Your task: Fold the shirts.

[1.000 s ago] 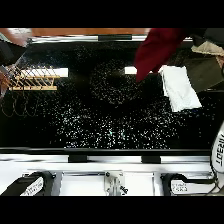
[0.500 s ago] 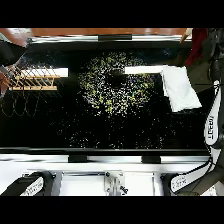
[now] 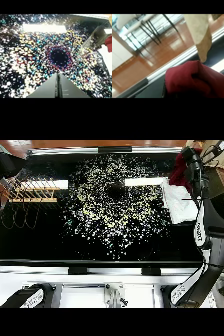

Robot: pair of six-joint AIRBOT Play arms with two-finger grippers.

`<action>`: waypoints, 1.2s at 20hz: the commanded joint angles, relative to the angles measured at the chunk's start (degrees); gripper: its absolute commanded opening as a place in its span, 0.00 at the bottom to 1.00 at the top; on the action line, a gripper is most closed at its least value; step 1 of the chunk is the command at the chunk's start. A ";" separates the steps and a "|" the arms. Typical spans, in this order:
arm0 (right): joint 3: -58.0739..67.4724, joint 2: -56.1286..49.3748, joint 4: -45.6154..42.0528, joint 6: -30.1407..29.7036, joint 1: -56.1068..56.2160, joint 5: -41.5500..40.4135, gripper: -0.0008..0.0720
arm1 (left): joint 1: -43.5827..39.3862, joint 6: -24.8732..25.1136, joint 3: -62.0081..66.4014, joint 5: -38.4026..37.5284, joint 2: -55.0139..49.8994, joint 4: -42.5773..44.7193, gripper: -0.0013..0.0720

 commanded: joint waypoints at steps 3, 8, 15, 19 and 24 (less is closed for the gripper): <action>0.07 7.10 -0.17 -0.48 1.86 -24.46 0.14 | 0.00 0.00 0.07 0.00 -0.15 0.04 0.06; 0.07 15.45 -1.92 -5.22 1.66 -58.99 0.14 | 0.00 0.22 0.07 -0.04 -0.15 0.04 0.06; 0.07 21.22 -3.61 -7.19 1.66 -80.11 0.14 | 0.00 0.55 0.07 -0.09 -0.11 0.04 0.06; 0.07 24.59 -8.46 -9.05 1.66 -86.55 0.14 | 0.00 1.57 0.07 -0.07 -0.13 0.04 0.06; 0.07 30.88 29.16 -9.51 2.67 -64.24 0.14 | 0.00 2.78 0.07 0.11 -0.90 0.04 0.06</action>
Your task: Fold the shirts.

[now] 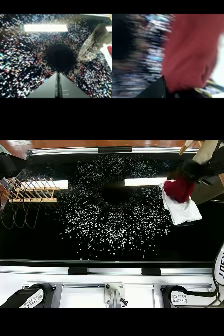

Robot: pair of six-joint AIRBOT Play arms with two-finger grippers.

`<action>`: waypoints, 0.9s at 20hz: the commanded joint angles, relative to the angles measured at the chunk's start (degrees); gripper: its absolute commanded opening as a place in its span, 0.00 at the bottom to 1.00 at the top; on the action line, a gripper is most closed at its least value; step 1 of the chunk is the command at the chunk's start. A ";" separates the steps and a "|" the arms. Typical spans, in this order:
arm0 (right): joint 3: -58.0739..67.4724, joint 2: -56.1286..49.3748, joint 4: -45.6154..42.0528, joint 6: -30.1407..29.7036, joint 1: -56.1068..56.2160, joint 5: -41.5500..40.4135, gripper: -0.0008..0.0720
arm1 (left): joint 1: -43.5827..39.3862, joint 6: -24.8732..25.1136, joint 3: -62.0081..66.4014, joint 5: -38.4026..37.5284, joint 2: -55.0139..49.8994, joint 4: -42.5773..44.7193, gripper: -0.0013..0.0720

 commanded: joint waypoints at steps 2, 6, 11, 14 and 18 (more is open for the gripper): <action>0.02 3.02 32.52 -0.13 4.57 17.99 0.14 | 0.13 0.61 0.07 0.94 -0.87 0.35 0.06; 0.00 1.53 31.43 0.17 18.16 22.05 0.14 | 2.34 0.57 0.07 6.36 -0.61 0.61 0.06; 0.00 -1.36 31.69 -6.75 28.87 5.79 0.14 | 5.70 0.57 0.07 6.25 -0.46 0.63 0.06; 0.00 -1.49 18.60 -10.08 28.52 -14.34 0.14 | 6.56 0.59 0.07 4.52 -0.48 0.63 0.06; 0.00 -1.62 -9.53 -11.28 24.87 -21.99 0.14 | 6.43 0.57 0.07 4.44 -0.52 0.61 0.06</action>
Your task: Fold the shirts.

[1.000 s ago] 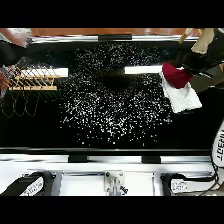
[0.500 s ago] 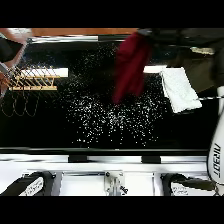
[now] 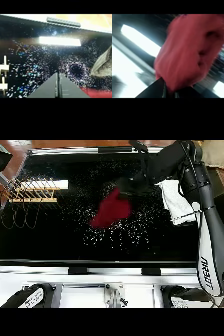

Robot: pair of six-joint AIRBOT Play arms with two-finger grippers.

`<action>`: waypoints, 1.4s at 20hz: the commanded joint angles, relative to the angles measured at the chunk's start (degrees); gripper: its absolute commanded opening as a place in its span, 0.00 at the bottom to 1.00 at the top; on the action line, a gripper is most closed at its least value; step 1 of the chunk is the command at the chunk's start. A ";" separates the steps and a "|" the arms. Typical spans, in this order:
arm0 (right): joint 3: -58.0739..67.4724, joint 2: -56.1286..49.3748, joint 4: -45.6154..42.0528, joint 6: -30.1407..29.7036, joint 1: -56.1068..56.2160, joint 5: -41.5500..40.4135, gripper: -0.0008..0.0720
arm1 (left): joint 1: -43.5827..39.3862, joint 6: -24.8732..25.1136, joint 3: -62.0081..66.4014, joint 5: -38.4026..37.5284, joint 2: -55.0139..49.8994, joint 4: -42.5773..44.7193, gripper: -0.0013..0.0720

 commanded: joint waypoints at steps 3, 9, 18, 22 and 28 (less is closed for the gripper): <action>0.00 -0.61 -22.27 -1.73 -5.62 -7.63 0.14 | 0.26 -0.02 0.04 -0.31 -0.02 0.02 0.06; 0.02 -0.59 -22.75 -3.45 -10.14 -5.88 0.14 | 0.26 0.00 0.02 -0.33 -0.31 0.00 0.06; 0.00 -0.63 -45.46 -4.28 -11.30 7.17 0.14 | 0.26 0.00 -0.24 -1.90 -0.85 0.02 0.06; 0.00 -0.61 -41.86 -1.36 -19.54 -10.21 0.14 | 0.26 0.00 -0.26 -2.40 -0.85 0.02 0.06; -0.83 2.10 -28.09 6.27 -37.07 -17.09 0.14 | 0.26 0.04 -0.26 -4.92 -0.85 0.04 0.06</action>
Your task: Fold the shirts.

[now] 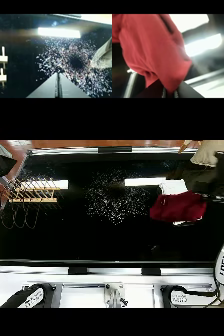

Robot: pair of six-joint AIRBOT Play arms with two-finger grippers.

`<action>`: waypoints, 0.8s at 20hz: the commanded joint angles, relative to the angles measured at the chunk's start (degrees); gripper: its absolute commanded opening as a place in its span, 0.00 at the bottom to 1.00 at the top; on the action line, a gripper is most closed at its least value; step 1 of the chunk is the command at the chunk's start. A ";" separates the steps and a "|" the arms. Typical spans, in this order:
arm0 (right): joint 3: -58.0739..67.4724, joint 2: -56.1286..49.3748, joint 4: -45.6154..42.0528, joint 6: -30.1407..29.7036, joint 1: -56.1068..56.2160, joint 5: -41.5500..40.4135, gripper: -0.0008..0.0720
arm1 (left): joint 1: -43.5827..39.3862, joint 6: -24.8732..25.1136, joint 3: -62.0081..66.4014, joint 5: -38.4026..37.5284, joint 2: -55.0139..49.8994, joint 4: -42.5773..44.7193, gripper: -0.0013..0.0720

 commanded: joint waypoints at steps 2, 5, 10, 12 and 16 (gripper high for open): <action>-0.55 2.23 6.27 4.94 -9.99 -3.63 0.14 | 0.02 0.04 -0.02 -1.44 -0.02 0.02 0.06; -3.21 3.61 6.01 4.90 -12.28 -3.56 0.14 | 0.02 0.04 -0.02 -1.46 -0.02 0.02 0.06; -5.51 3.96 3.89 4.66 -12.83 -3.56 0.14 | 0.02 0.04 -0.02 -1.51 -0.02 0.02 0.06; -5.51 3.93 5.49 4.13 -12.81 -3.43 0.14 | 0.02 0.04 -0.02 -1.51 -0.02 0.02 0.06; -5.51 3.93 9.49 1.31 -12.24 -3.45 0.14 | 0.02 0.02 -0.02 -1.53 -0.02 0.00 0.06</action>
